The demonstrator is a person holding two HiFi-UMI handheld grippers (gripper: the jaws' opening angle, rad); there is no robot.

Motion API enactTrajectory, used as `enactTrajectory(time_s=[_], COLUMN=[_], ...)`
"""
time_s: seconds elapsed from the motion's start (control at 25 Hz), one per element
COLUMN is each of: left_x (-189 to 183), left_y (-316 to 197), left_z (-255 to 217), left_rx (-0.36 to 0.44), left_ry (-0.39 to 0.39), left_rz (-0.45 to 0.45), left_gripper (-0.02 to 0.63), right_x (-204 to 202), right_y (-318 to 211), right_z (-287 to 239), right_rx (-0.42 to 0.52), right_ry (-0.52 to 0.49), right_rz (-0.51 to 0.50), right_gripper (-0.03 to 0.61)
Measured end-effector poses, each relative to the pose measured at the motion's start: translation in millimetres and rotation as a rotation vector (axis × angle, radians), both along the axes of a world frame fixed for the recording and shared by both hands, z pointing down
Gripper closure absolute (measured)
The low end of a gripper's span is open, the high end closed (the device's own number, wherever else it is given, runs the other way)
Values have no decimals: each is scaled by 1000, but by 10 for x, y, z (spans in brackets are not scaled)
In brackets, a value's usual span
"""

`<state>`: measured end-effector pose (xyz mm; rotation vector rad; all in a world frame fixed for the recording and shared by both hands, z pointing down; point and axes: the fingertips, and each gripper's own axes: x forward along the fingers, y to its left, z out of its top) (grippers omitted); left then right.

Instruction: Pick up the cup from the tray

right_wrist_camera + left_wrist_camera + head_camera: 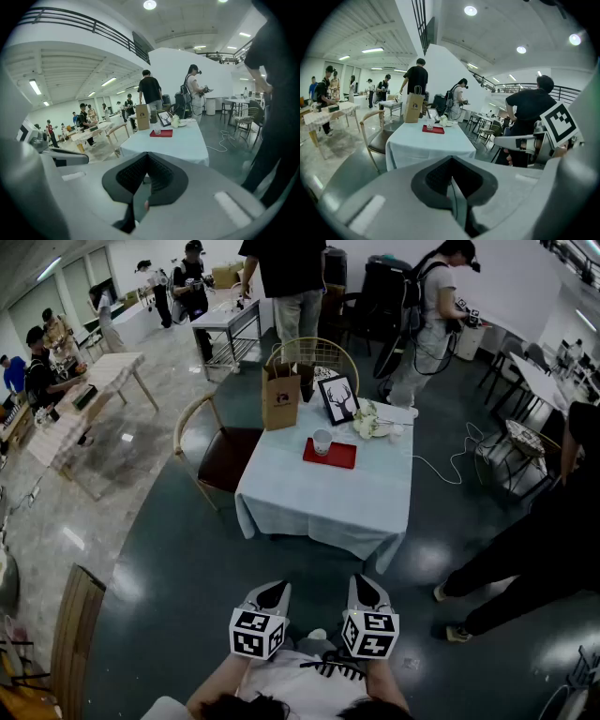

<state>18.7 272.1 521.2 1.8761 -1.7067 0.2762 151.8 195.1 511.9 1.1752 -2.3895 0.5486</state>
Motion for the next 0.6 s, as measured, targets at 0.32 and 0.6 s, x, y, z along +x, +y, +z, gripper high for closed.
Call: enactTrajectory(time_s=[0.32,0.6], left_x=[12,107], left_y=[-48,-63], left_z=[76,105], left_rx=[-15,-17], left_ry=[6,-2], left_rz=[-27,-38], left_gripper=[614,614], right_x=[24,119], right_y=[-70,-135], right_z=[24,55], right_rx=[5,5], right_ry=[13,25], right_rz=[-21,-31], right_gripper=[554,554])
